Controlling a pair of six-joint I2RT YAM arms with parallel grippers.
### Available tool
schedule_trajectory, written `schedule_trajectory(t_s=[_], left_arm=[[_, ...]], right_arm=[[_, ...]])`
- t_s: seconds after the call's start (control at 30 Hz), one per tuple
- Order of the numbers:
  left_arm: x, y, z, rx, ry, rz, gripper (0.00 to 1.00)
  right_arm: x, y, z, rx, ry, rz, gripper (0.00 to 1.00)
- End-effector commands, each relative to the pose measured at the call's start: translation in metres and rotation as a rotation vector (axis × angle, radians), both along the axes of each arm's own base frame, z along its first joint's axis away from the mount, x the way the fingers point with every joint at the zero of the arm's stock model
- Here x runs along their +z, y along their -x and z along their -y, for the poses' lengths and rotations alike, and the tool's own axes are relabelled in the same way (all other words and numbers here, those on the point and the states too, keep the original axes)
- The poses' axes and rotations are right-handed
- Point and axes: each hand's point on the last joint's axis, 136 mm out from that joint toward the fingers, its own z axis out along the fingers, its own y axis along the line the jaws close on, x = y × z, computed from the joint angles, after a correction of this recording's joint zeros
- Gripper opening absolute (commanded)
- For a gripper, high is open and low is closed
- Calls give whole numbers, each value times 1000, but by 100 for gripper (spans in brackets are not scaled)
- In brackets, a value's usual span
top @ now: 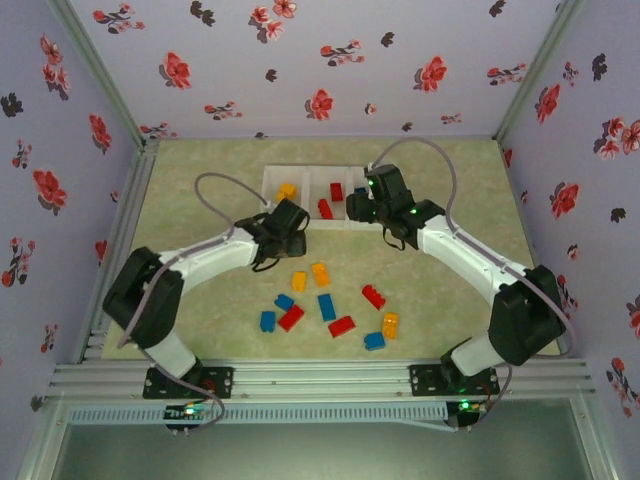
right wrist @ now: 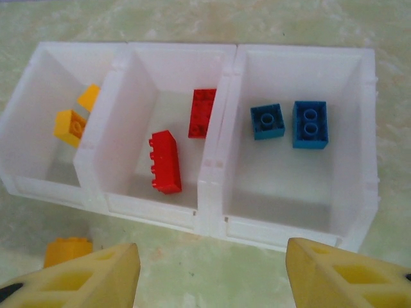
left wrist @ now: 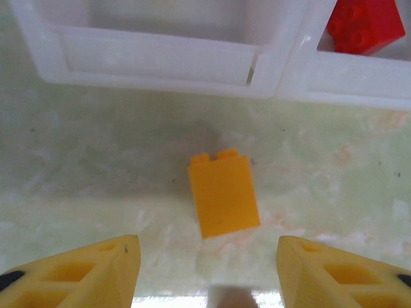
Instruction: Sort the legos into containers by color
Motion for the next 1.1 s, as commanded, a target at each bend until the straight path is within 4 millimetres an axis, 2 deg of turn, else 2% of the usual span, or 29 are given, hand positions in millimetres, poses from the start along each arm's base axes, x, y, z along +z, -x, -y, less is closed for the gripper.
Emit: schedule_trajectory(t_s=[0.0, 0.17, 0.63, 1.07], left_arm=[[0, -12, 5, 48, -34, -4, 58], [-12, -16, 9, 50, -74, -37, 56], [-35, -15, 4, 59, -162, -107, 54], [-45, -15, 5, 41, -190, -130, 41]], right_arm=[[-6, 7, 13, -17, 50, -10, 63], [-6, 13, 16, -13, 51, -11, 63], [-8, 18, 17, -7, 45, -18, 63], [-5, 21, 19, -7, 39, -9, 62]])
